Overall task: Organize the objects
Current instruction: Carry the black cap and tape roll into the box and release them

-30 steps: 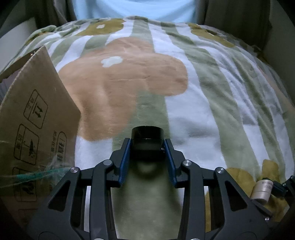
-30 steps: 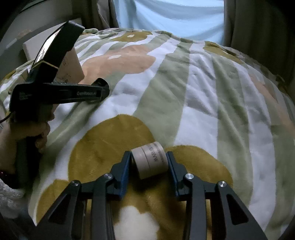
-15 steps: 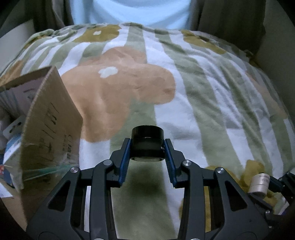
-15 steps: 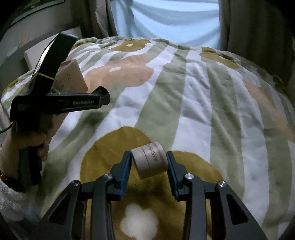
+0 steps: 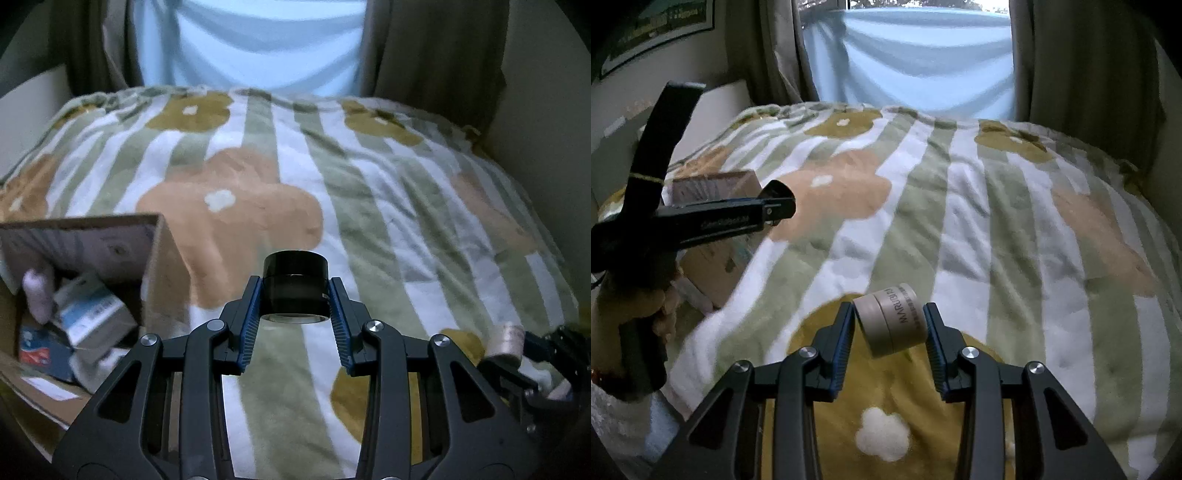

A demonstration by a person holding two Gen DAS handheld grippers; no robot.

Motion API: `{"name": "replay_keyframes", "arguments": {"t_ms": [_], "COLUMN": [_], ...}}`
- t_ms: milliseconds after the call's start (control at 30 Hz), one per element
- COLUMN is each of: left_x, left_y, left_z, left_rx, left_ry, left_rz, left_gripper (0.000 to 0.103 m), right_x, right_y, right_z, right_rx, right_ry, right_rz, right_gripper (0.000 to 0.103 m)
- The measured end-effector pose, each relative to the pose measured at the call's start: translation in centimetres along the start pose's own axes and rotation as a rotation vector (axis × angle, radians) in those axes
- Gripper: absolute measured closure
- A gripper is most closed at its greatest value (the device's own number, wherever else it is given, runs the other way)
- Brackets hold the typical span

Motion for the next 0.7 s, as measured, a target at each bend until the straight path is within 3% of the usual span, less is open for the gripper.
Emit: {"name": "replay_keyframes", "arguments": {"t_ms": [267, 700], "left_x": [-2.0, -4.5], "left_y": [4.9, 10.4], "left_z": [3.0, 13.0], "left_rx": [0.004, -0.052], "left_ry": [0.025, 0.1], "left_rz": [-0.064, -0.14], "left_gripper": [0.071, 0.071], "right_x": [-3.8, -11.0], "right_y": [2.5, 2.3], "right_z": [1.8, 7.8], "right_rx": [0.032, -0.022], "right_ry": [0.01, 0.039], "right_rz": [-0.03, -0.086], "right_gripper": [0.068, 0.068]}}
Point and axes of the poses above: each gripper's, at about its wrist camera, not at the fingertips, and y roughly against the way its jaws point, z to its left, x to its underside, the point moved 4 cm from there along -y, roughly the way its jaws point, and after that the axes turned 6 degrees about y, right-handed, at the moved point
